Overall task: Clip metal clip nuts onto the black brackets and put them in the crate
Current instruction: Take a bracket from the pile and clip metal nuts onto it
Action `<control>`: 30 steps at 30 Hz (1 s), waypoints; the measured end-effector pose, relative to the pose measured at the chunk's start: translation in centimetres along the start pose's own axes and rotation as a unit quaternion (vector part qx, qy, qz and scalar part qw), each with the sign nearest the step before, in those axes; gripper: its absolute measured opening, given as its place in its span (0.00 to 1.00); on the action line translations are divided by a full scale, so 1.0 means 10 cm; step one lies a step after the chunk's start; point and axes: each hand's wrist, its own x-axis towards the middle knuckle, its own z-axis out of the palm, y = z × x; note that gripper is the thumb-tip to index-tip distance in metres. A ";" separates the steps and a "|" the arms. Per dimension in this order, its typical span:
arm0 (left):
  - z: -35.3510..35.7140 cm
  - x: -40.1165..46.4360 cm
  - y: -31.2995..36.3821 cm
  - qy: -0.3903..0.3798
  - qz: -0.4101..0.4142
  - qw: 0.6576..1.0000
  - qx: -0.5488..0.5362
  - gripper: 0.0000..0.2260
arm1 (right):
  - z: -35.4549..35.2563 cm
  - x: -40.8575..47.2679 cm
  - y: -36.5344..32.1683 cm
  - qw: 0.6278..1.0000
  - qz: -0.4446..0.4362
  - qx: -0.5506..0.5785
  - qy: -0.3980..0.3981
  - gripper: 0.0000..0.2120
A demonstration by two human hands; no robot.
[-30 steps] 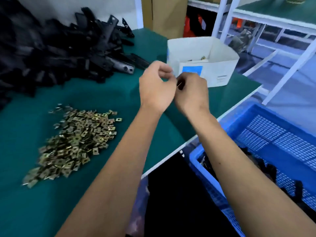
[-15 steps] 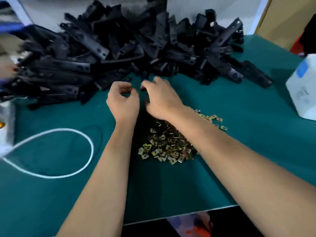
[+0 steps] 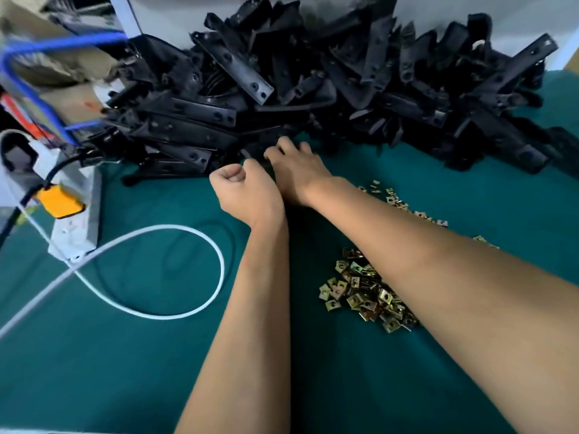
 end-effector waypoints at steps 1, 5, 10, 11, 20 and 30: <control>0.00 0.01 -0.01 -0.003 -0.006 1.000 0.001 0.05 | -0.01 -0.04 0.01 1.000 -0.002 0.005 0.024 0.24; 0.00 0.03 -0.04 -0.005 -0.019 0.999 0.027 0.05 | -0.04 -0.20 0.04 0.995 0.010 0.003 0.101 0.25; 0.01 0.03 -0.07 -0.066 -0.005 0.995 0.076 0.07 | -0.10 -0.36 0.23 0.988 0.011 -0.033 0.150 0.18; 0.02 0.02 -0.08 -0.089 0.002 0.992 0.087 0.09 | -0.12 -0.40 0.26 0.988 -0.004 -0.035 0.150 0.13; 0.07 -0.16 -0.11 -0.229 0.074 0.944 0.227 0.03 | -0.18 -0.56 0.46 0.923 0.146 0.307 0.182 0.24; 0.06 -0.40 -0.03 -0.432 -0.001 0.902 -0.005 0.08 | -0.40 -0.59 0.65 0.775 0.232 0.587 0.037 0.07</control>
